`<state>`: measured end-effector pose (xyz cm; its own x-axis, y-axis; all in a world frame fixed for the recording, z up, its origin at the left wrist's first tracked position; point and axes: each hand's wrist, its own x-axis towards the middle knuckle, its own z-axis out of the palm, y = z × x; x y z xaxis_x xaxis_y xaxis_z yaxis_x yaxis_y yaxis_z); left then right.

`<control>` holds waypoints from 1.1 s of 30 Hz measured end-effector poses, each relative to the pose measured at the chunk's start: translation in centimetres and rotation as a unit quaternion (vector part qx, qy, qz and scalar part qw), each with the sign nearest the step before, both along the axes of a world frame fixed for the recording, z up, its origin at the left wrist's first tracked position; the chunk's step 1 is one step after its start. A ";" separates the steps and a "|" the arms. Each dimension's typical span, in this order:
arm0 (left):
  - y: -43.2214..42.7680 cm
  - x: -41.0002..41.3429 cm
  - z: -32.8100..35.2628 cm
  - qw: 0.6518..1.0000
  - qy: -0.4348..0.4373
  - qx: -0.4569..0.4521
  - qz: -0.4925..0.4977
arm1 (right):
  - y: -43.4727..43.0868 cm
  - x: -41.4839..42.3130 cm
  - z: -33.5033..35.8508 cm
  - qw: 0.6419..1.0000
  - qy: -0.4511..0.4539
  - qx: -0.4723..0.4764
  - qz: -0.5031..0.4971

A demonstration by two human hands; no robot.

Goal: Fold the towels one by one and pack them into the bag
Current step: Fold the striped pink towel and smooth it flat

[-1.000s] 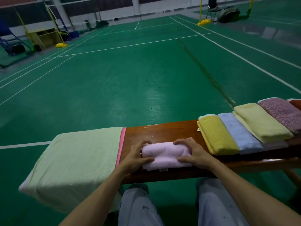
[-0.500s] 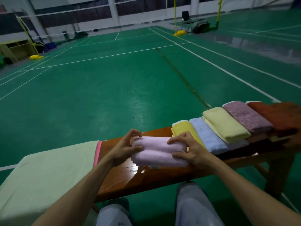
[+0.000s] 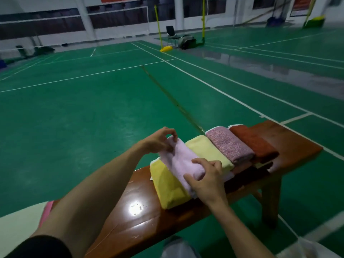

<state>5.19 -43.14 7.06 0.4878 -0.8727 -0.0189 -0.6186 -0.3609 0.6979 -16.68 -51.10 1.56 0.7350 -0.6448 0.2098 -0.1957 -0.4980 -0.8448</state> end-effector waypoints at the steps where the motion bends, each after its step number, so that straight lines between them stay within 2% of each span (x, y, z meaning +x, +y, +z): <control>1: -1.4 0.6 -0.5 0.999 -0.030 0.021 -0.002 | -0.1 0.4 -0.4 1.000 0.003 0.003 -0.018; 4: -4.2 1.2 -2.0 0.996 -0.067 0.055 -0.009 | -0.3 1.2 -1.4 0.998 0.026 0.014 -0.047; 9: -5.6 1.6 -4.9 0.996 -0.060 0.057 -0.014 | -1.2 1.4 -2.1 0.994 0.093 0.029 -0.048; 13: -5.0 1.0 -4.9 0.998 -0.061 0.011 -0.014 | -1.4 0.6 -0.3 0.982 0.161 -0.080 -0.066; 15: -4.5 0.4 -4.5 0.996 -0.077 -0.026 -0.021 | -1.7 1.0 0.5 0.973 0.121 -0.164 -0.111; 17: -3.9 -0.3 -4.8 0.991 -0.113 0.001 -0.069 | -1.9 2.3 0.5 0.965 0.093 -0.213 -0.120; 20: -2.9 -0.7 -6.3 0.979 -0.150 0.072 -0.120 | -1.5 4.0 -1.4 0.950 0.227 -0.211 -0.032; 22: -2.5 -0.4 -7.1 0.976 -0.147 0.098 -0.125 | -1.6 4.1 -3.3 0.937 0.274 -0.215 -0.014; 28: -2.2 0.6 -8.6 0.968 -0.155 0.145 -0.132 | -2.0 4.1 -4.8 0.940 0.272 -0.202 -0.025; 33: -1.9 1.1 -9.3 0.975 -0.134 0.138 -0.113 | -2.0 4.0 -5.2 0.942 0.275 -0.190 -0.041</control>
<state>6.29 -44.99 -2.25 0.3028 -0.9383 -0.1669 -0.8510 -0.3450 0.3958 -12.71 -53.06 -3.63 0.7510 -0.6591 0.0388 -0.6026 -0.7082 -0.3679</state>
